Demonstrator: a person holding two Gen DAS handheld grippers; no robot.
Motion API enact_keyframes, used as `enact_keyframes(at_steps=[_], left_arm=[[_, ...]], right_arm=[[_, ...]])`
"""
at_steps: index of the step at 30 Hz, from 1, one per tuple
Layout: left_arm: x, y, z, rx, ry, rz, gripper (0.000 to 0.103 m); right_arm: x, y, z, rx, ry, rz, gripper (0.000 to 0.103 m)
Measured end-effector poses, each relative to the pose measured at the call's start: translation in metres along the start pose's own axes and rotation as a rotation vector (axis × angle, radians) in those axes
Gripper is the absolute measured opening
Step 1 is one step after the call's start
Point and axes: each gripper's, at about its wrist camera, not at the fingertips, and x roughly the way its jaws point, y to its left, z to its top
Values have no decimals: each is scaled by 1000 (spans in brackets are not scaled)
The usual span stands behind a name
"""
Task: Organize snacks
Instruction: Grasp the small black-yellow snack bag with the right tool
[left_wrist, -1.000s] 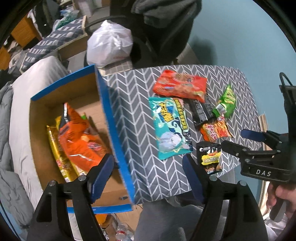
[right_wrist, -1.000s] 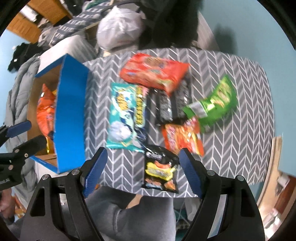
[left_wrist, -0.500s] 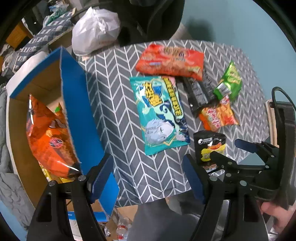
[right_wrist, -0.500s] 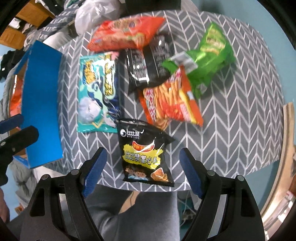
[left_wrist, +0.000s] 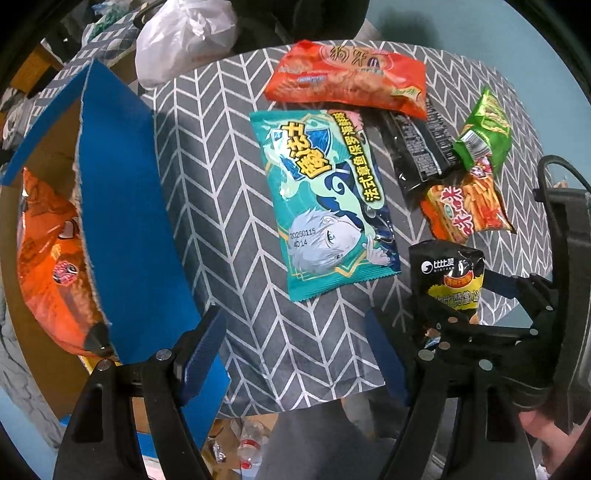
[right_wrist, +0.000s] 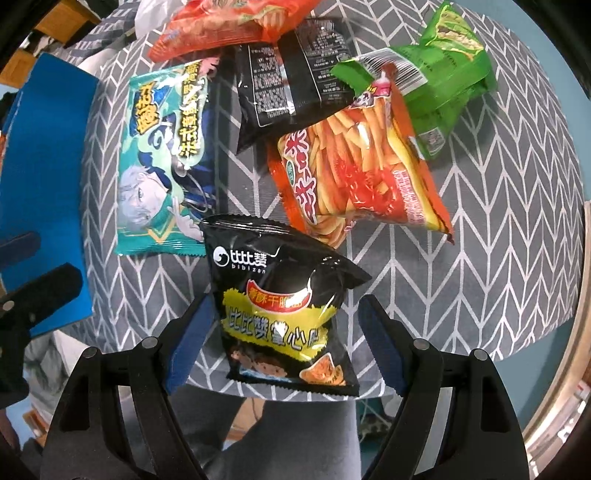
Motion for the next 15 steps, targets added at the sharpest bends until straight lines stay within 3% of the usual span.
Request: enact_keyframes(at_steps=[9, 10, 12, 15], left_arm=[[10, 7, 4, -58, 25, -31, 78], [11, 8, 6, -64, 27, -34, 78], [13, 9, 9, -77, 30, -39, 78], [15, 11, 13, -88, 28, -42, 80]], right_arm=[[15, -3, 2, -35, 19, 9, 80], [16, -2, 2, -43, 22, 11, 77], [22, 4, 0, -52, 25, 15, 59], [22, 4, -5, -70, 23, 31, 44]])
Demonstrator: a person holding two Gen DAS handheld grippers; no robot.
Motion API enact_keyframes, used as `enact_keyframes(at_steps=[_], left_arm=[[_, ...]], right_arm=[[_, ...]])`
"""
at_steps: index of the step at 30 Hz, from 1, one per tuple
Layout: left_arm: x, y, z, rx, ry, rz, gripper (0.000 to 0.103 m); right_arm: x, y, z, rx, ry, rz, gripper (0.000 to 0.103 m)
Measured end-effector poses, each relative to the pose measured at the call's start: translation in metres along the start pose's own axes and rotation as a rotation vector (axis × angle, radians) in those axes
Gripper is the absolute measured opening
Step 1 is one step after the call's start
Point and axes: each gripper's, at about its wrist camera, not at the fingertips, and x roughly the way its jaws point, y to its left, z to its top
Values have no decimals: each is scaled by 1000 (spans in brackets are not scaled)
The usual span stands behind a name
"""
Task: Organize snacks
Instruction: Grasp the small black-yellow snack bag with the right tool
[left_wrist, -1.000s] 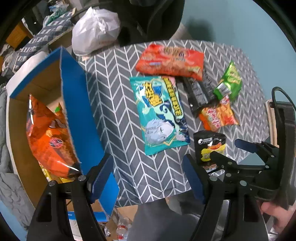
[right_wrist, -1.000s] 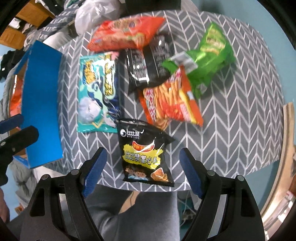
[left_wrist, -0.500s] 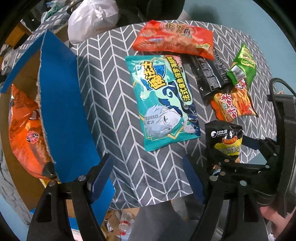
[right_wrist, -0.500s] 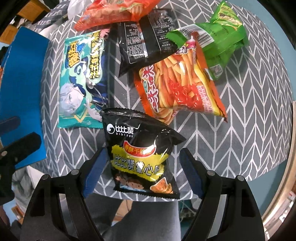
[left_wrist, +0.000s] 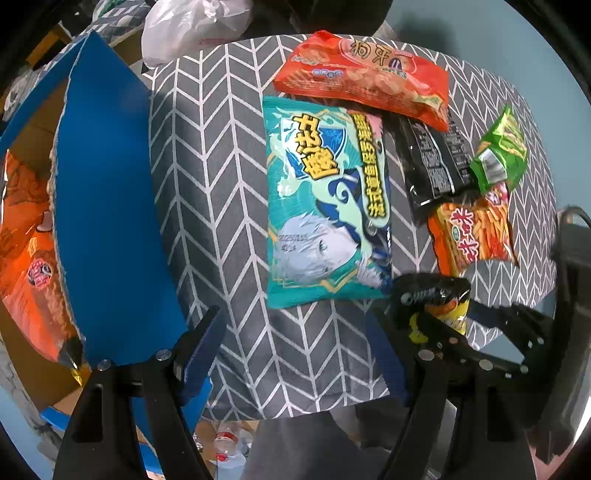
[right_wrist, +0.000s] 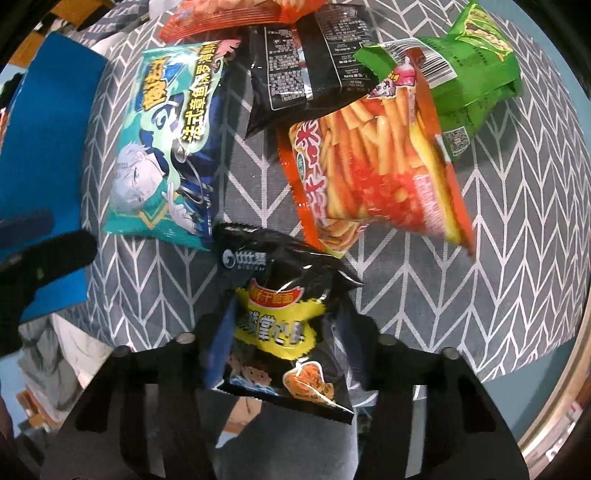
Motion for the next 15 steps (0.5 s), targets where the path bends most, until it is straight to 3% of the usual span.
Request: enact_keyframes(at_steps=[6, 15], left_arm=[[-2, -2, 19, -20, -18, -1, 82], [3, -15, 54, -39, -4, 1, 87]], right_arm=[[-15, -8, -5, -23, -33, 19, 32], [-41, -39, -10, 23, -78, 22, 31]])
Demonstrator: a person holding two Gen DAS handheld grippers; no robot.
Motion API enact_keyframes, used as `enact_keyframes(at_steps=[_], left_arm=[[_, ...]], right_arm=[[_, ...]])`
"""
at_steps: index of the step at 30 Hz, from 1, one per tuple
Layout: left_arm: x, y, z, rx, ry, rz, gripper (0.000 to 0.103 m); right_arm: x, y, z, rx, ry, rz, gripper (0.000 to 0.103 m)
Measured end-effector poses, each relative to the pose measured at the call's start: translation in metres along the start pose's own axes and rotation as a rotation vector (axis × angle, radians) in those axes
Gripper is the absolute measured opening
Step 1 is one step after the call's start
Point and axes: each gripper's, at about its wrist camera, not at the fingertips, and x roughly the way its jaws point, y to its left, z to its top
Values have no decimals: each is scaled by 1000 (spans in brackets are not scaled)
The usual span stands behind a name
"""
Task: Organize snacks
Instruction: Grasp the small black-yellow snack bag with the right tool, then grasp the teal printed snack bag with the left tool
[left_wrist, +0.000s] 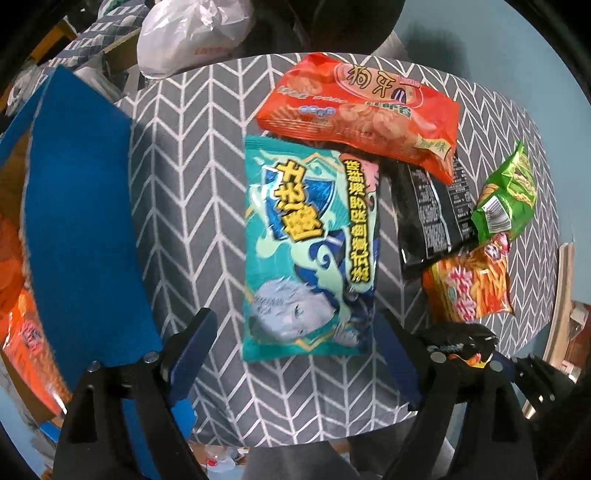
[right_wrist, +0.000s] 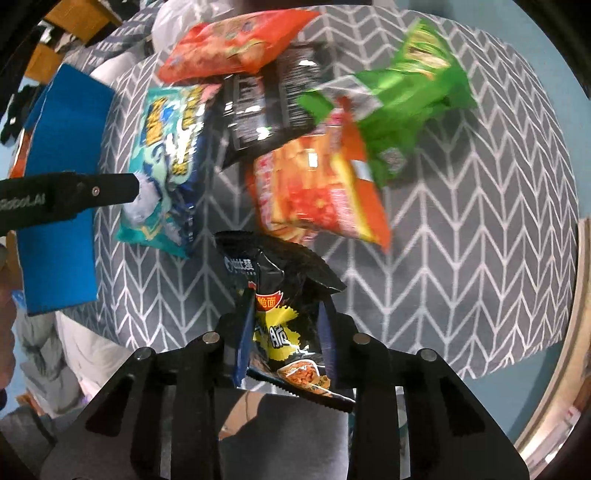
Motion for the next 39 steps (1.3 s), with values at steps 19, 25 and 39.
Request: enact_keyframes(at_steps=[19, 25, 39], left_arm=[[43, -14, 31, -73, 28, 92, 93], [58, -25, 40, -61, 28, 80, 93], [65, -15, 10, 11, -5, 47, 62]], right_arm=[[-13, -45, -11, 72, -16, 42, 68], [-12, -37, -16, 66, -19, 35, 76], [13, -5, -18, 65, 16, -18, 76]])
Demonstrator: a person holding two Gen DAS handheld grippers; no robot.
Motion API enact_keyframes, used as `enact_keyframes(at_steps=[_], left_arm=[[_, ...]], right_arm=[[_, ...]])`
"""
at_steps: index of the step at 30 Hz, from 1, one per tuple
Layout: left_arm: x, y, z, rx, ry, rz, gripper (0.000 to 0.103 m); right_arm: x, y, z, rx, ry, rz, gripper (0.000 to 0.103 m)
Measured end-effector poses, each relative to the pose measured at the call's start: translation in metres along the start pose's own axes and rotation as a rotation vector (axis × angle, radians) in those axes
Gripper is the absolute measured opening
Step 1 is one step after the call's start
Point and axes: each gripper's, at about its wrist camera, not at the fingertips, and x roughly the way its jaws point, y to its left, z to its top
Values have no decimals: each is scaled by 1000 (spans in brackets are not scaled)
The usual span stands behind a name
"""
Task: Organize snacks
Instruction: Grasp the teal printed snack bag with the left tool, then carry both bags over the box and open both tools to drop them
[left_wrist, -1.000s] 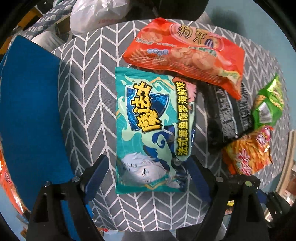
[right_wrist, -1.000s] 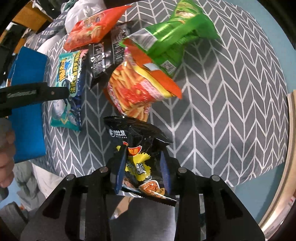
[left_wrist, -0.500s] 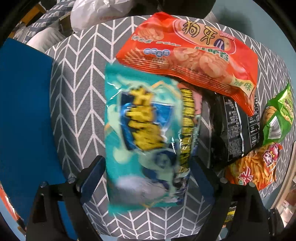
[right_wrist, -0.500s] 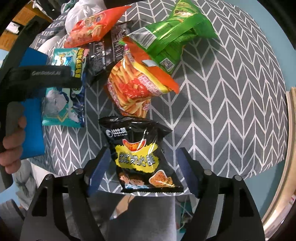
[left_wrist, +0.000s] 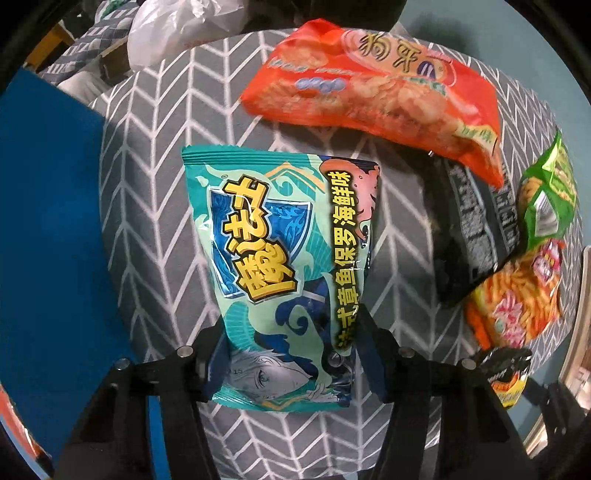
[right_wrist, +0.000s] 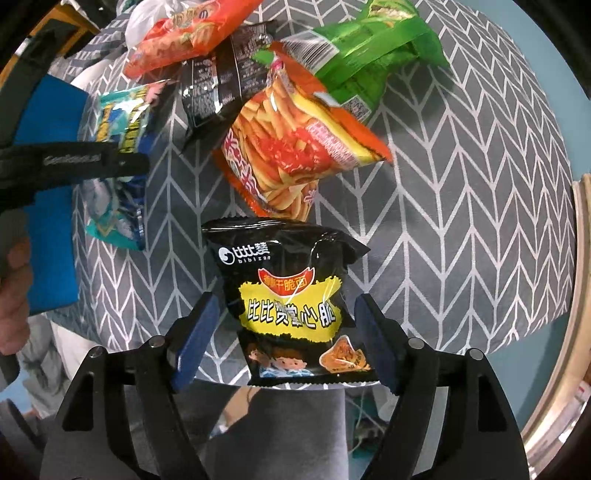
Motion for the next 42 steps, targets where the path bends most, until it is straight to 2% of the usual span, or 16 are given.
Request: enact_keyframes(at_steps=[11, 13, 15, 17, 19, 22, 31, 36, 38, 42], left_arm=[[1, 11, -33, 30, -2, 27, 62], [0, 11, -38, 34, -4, 22, 62], [-4, 10, -47, 40, -12, 20, 62], [-9, 10, -49, 55, -22, 16, 62], [-13, 4, -50, 70, -37, 15, 62], [-22, 21, -60, 95, -59, 15, 62], [-62, 26, -74, 136, -132, 18, 62], [-105, 26, -84, 154, -170, -5, 62], [-117, 29, -88, 150, -183, -21, 62], [-146, 33, -96, 138, -215, -38, 62]], right_arm=[[31, 32, 2, -65, 14, -101, 77], [33, 38, 1, -89, 8, -120, 72], [34, 44, -1, -111, 4, -132, 61], [34, 49, -3, -122, 3, -121, 56], [34, 59, -5, -128, 5, -104, 56], [32, 74, -8, -145, 2, -77, 56], [-9, 98, 3, -150, -55, -30, 56], [-32, 114, 13, -165, -90, -16, 56], [-40, 100, 26, -174, -99, -8, 56], [-62, 102, 33, -202, -120, 4, 56]])
